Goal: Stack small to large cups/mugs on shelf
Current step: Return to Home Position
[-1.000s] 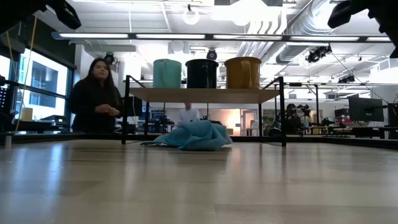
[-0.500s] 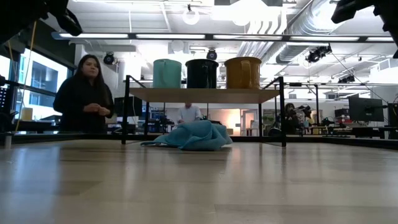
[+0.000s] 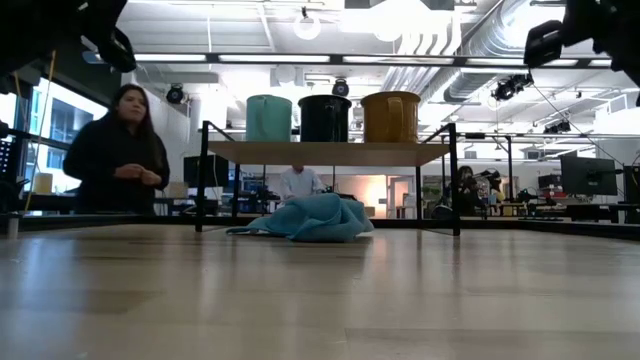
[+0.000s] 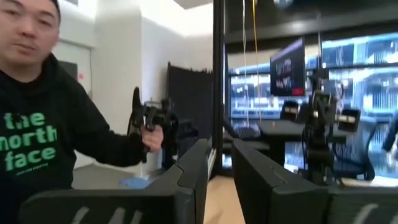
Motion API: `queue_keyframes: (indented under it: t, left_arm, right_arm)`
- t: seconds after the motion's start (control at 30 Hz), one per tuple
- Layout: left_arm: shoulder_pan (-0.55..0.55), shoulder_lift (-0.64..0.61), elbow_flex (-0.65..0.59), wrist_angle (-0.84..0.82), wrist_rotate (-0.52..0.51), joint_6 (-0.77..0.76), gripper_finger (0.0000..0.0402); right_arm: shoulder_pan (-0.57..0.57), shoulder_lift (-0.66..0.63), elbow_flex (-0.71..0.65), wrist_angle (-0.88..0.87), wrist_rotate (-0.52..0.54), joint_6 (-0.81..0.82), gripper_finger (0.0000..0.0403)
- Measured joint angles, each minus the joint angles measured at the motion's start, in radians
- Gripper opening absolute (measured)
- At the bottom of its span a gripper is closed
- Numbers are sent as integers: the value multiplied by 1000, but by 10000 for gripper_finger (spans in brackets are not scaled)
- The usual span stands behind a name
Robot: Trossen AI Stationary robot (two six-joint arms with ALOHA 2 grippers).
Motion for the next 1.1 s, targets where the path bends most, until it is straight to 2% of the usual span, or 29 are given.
queue_keyframes:
  t: [0.2, 0.37, 0.5, 0.67, 0.9, 1.1]
  left_arm:
    - [0, 0, 0, -47, 0, 0, 62]
    - [0, 0, 0, -67, 0, -17, 62]
    - [0, 0, 0, -63, 0, -19, 62]
    - [0, 0, 0, -38, -1, -27, 62]
    - [0, 0, 0, -34, -4, -46, 62]
    - [0, 0, 0, -34, -15, -62, 62]
  right_arm:
    - [0, 0, 0, -71, -3, -32, 62]
    - [0, 0, 0, -97, 36, -74, 62]
    - [13, -1, 0, -27, 30, -148, 62]
    - [51, -10, -1, 25, -89, -238, 62]
    - [69, -16, -1, 11, -62, -279, 62]
    - [69, -25, -1, 106, -63, -319, 62]
